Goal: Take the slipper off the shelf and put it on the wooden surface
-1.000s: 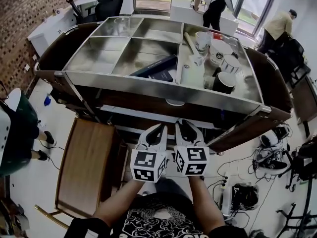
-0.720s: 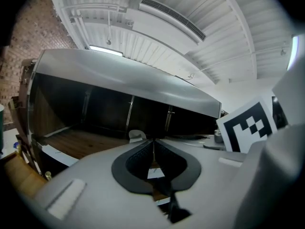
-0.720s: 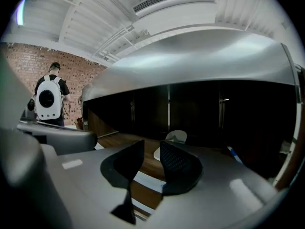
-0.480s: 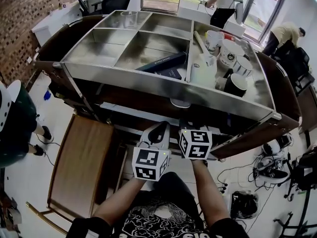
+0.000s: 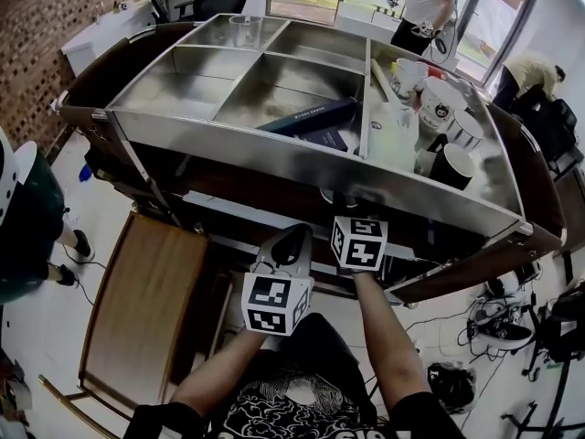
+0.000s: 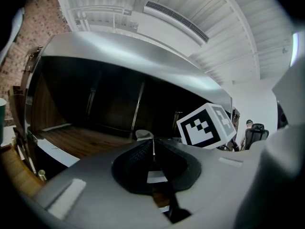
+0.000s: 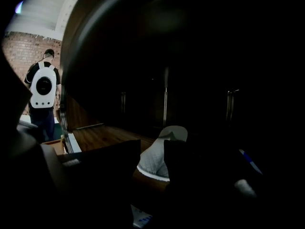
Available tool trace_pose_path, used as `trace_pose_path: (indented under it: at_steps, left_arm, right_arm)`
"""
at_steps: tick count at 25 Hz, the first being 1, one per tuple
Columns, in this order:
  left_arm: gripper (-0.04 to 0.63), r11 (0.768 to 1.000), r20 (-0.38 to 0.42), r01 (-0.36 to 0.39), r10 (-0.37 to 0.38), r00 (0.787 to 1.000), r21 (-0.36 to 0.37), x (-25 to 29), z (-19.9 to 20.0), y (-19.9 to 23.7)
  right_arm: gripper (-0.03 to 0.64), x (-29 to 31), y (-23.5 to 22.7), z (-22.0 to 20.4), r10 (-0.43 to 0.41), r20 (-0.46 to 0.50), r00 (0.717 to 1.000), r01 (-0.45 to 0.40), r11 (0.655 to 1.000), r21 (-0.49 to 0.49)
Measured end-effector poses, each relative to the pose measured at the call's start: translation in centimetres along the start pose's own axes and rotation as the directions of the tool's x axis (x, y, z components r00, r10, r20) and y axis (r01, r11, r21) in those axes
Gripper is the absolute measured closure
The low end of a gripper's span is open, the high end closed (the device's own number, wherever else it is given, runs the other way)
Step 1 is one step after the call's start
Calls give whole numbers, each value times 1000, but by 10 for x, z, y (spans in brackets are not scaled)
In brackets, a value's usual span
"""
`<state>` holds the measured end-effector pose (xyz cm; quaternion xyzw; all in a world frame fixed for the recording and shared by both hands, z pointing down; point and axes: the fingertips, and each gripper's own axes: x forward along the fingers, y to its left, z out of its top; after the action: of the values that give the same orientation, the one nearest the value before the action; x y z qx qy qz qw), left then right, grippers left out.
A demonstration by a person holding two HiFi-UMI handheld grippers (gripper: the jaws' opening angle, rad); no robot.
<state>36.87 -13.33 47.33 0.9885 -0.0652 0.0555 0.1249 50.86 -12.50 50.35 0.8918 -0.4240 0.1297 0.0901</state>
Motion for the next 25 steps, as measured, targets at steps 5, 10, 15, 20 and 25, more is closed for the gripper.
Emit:
trace_pose_path:
  at_steps: [5,10,15,20,25]
  left_arm:
    - [591,1000,7,-8,8,1000,-2,6,-3,8]
    - [591,1000,12,-28,28,1000,-10,9,-2,20]
    - [591,999,8,-36,37,999,-13,11,-4,24]
    - [591,999,1,-42,42,999,-15,15,-7,24]
    - [591,999,-8,-44,44,999,-11,17,-8,20]
  right_arm:
    - [491,32,-16,-12,-39,-63,997,38,999,-20]
    - [491,53,-24,-21,-60,-116,991,57,998,-32]
    - [501,63,-28,-36,-62,-178,982,65,998,12]
    - [576,68,-29,-39,-44,-204,978,55,997,51]
    - [606,65,-34,-43,-67,-219,973,73,997,20]
